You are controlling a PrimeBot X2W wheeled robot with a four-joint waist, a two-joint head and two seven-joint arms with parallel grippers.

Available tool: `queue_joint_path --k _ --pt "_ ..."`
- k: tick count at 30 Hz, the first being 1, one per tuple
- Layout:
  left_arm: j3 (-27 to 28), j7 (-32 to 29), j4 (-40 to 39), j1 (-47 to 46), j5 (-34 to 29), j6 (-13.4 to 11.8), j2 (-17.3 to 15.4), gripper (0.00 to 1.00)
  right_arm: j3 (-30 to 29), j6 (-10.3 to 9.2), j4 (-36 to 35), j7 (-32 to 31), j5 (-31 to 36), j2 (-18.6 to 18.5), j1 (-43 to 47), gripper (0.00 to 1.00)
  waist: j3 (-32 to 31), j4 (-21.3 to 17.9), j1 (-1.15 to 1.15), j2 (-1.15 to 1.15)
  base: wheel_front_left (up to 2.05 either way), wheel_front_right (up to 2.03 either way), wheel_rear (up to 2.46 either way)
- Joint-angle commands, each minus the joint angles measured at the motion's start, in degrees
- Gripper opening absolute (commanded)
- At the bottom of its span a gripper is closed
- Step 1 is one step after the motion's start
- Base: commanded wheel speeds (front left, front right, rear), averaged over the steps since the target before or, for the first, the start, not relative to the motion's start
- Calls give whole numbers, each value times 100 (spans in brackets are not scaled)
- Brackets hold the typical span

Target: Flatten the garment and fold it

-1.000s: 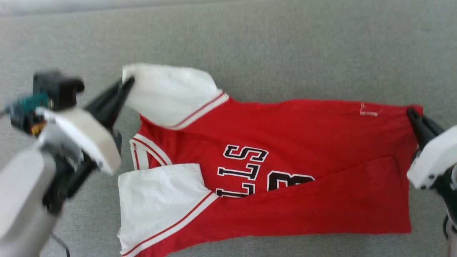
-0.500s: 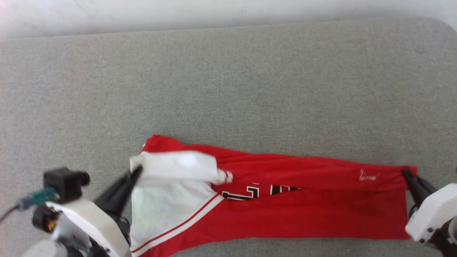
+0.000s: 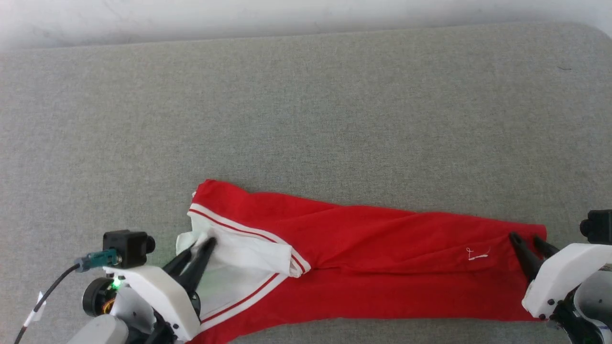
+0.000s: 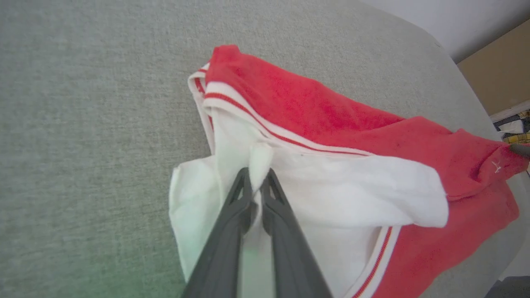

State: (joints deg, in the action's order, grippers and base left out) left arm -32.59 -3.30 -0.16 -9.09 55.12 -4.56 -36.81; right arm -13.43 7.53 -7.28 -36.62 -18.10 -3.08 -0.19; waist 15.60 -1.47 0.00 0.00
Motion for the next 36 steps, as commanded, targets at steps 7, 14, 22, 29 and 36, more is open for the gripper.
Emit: queue_joint_path --k 7,14,22,29,36 --pt "488 660 -420 230 0 -359 -5 100 -311 -4 -668 79 -239 18 191 100 -88 -56 0 0 0 0 0" --pt "1352 1761 -1074 723 -633 -1168 144 100 -604 -4 -775 421 -200 19 543 100 -103 -67 0 0 0 0 0" --pt "2409 1828 -1752 1492 -2307 -1349 988 100 -547 -4 -113 642 -215 20 699 100 -120 100 0 0 0 0 0" --pt "2455 1829 -1513 1703 -3302 -1179 1090 100 -614 -4 638 971 -262 20 577 100 -174 266 0 0 0 0 0" --pt "2461 1829 -1397 1687 -3517 -1000 1206 100 -354 -4 1185 911 -339 20 463 0 -147 329 0 0 0 0 0"
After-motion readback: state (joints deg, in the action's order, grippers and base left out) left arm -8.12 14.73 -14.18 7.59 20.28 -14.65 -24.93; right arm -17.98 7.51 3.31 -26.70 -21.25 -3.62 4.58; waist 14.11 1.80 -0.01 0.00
